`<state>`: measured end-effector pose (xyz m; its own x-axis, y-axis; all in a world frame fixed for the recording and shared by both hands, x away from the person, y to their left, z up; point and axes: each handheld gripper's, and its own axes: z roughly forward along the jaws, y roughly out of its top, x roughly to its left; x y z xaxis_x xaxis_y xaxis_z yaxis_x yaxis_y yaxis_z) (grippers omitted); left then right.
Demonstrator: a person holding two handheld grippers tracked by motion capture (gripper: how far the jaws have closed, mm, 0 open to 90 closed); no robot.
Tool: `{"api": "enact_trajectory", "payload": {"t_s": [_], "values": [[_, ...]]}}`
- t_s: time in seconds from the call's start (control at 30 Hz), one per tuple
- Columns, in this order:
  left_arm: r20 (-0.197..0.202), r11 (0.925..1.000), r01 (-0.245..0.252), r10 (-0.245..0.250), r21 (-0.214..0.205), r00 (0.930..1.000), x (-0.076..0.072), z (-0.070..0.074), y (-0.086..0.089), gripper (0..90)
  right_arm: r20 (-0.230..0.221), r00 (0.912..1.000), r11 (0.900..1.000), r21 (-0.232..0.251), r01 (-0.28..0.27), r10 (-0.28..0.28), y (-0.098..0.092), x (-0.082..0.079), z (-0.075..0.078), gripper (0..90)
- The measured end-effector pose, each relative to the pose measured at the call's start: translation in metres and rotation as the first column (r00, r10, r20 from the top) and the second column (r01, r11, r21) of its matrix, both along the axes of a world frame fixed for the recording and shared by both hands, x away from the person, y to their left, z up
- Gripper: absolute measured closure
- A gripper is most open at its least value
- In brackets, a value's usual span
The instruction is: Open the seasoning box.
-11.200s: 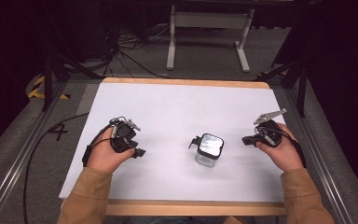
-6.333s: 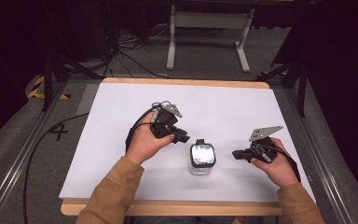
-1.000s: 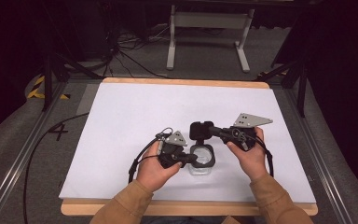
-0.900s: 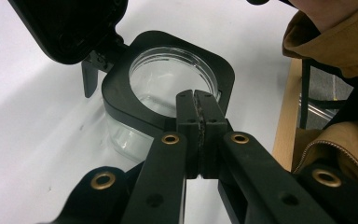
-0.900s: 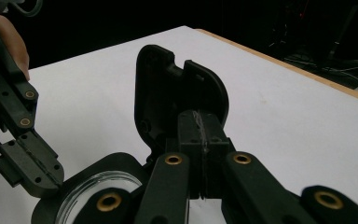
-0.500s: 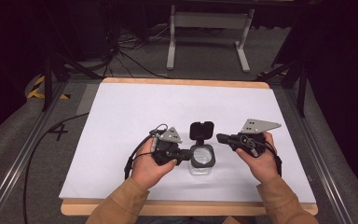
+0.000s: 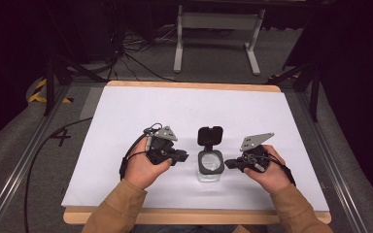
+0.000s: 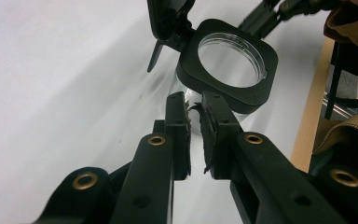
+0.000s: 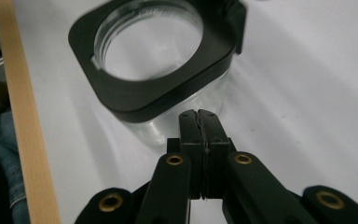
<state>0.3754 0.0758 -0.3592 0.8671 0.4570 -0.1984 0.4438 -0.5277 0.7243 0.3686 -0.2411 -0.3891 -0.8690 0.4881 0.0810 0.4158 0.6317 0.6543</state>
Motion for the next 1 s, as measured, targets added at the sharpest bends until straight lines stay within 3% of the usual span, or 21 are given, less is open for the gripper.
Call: {"api": "enact_trajectory", "payload": {"t_s": [0.13,0.23,0.53,0.73,0.8,1.0], "values": [[-0.009,0.9999,-0.011,0.011,-0.006,0.9999,0.001,0.0,0.003,81.2,-0.056,0.9982,0.9992,-0.031,-0.023,0.022,0.005,0.0,-0.009,90.0],[-0.011,0.9999,-0.01,0.01,-0.004,0.9999,0.002,0.0,0.004,81.2,-0.074,0.9968,0.9978,-0.057,-0.034,0.03,0.008,0.0,-0.014,90.0],[-0.013,0.9999,-0.011,0.011,0.001,0.9999,0.003,-0.002,0.002,81.2,-0.095,0.9946,0.9972,-0.058,-0.048,0.042,0.011,0.0,-0.017,90.0],[-0.018,0.9999,-0.012,0.013,0.009,0.9998,0.003,-0.002,0.004,80.1,-0.095,0.9947,0.9982,-0.042,-0.044,0.04,0.008,0.0,-0.015,90.0],[-0.012,0.9999,-0.013,0.013,-0.001,0.9998,0.004,-0.002,0.004,79.3,-0.084,0.996,0.9987,-0.038,-0.033,0.03,0.006,0.0,-0.011,90.0],[-0.018,0.9993,-0.005,0.006,0.038,0.9998,0.005,0.002,0.013,74.4,-0.028,0.9996,1.0,0.003,0.006,-0.006,-0.008,0.0,0.007,90.0]]}}
